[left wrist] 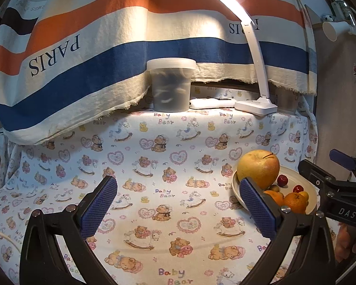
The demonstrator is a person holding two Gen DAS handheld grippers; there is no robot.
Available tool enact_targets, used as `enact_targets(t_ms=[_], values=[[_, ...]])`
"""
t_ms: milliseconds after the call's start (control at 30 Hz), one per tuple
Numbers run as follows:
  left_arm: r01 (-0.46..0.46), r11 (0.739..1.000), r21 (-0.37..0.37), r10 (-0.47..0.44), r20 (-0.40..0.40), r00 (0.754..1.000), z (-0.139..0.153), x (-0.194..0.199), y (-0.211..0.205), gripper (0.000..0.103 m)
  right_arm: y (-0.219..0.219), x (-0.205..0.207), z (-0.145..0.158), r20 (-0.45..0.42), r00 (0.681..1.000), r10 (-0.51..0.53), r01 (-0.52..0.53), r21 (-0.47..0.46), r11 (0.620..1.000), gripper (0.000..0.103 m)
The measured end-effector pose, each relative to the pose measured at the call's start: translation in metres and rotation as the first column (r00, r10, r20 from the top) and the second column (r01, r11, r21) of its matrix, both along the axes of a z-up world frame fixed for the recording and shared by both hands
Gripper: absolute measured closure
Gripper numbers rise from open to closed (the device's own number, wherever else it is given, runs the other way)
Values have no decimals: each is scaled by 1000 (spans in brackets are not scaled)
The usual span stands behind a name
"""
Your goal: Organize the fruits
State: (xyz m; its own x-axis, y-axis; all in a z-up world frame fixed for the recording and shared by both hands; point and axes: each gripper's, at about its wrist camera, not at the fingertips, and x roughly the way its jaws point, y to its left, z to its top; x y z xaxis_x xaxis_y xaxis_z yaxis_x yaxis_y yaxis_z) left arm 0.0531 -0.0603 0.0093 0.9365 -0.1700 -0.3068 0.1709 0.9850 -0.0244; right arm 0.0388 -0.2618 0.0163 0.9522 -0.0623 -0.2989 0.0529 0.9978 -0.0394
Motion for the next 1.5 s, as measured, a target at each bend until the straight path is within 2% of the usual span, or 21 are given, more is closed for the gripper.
enact_targets(t_ms=[200,767,1500], values=[[-6,1000,2,6,7,1000,1,-1,0,0,2,1,0,-5,999,40,-40,0,999,0],[-42,999,-7,42,9,999,1,-2,6,1,0,-2,0,-1,1000,23,-23,1,1000,0],[-43,999,-1,43,9,999,1,-3,6,0,2,-2,0,-13,999,38,-38,-7,999,0]])
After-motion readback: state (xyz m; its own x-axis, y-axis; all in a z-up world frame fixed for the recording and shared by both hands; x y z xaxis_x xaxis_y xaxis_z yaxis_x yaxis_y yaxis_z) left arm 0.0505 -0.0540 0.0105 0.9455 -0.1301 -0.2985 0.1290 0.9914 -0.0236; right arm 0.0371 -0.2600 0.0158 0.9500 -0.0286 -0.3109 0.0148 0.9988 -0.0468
